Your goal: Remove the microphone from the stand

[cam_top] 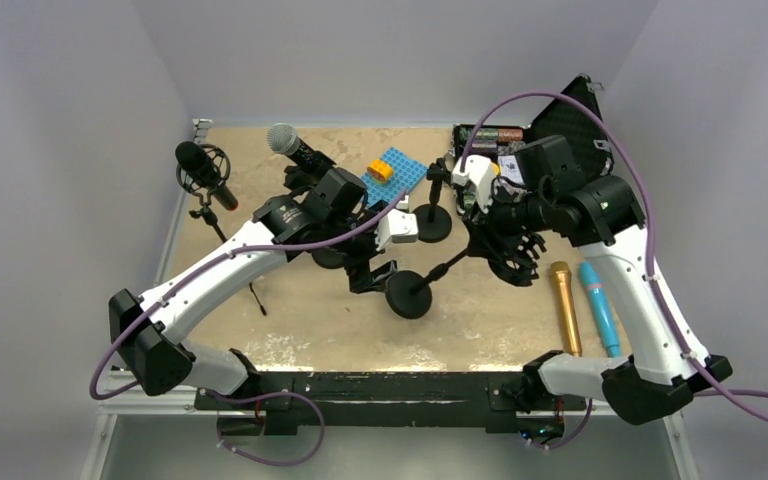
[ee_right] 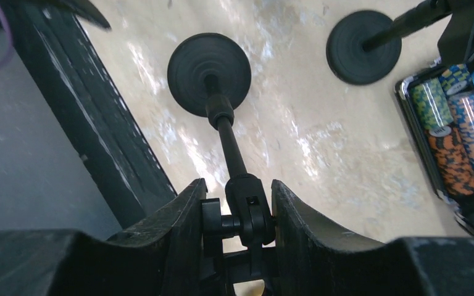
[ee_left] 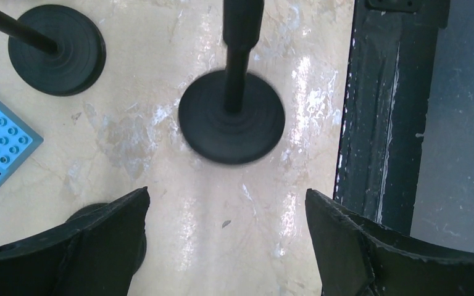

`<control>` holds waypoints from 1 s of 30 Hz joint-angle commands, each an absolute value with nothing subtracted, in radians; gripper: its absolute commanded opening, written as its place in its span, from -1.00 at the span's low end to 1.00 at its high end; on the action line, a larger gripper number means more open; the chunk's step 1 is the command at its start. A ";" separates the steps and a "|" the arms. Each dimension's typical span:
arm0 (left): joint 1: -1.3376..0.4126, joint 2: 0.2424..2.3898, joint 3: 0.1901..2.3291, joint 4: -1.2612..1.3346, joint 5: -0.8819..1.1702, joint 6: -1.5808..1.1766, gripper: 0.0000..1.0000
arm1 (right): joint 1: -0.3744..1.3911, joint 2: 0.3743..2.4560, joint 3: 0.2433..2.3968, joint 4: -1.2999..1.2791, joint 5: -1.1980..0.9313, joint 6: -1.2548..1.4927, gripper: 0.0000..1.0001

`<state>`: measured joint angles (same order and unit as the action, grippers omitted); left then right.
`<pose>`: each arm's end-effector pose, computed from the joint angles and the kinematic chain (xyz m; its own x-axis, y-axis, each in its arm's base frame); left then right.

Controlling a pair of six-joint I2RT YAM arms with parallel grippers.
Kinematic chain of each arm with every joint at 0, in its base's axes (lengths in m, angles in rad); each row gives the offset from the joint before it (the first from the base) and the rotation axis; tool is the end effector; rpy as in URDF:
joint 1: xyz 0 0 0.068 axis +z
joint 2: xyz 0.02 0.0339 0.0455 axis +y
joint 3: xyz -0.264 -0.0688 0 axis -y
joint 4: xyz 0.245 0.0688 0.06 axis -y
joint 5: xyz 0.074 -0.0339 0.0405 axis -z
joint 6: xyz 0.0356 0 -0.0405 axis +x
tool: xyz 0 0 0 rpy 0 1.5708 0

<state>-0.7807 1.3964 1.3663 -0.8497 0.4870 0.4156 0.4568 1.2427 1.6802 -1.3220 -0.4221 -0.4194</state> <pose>0.1929 -0.2146 0.3448 -0.1642 0.6649 -0.7287 0.9839 0.1634 -0.0726 0.1721 0.1008 0.4392 -0.3754 -0.5984 -0.7078 -0.8630 0.5042 0.0314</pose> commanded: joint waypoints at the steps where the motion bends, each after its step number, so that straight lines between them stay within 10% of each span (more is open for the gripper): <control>1: -0.775 1.361 1.386 -0.904 0.479 0.455 1.00 | 0.540 1.276 1.765 -1.430 -0.266 -0.552 -1.00; 30: -0.769 1.278 1.273 -0.751 0.486 0.316 1.00 | 0.782 1.398 1.499 -1.448 -0.021 -0.482 -1.00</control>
<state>-0.7681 1.2999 1.2446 -0.8818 0.4389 0.4107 0.7631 1.4002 1.5726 -1.4151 -0.0429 -0.4675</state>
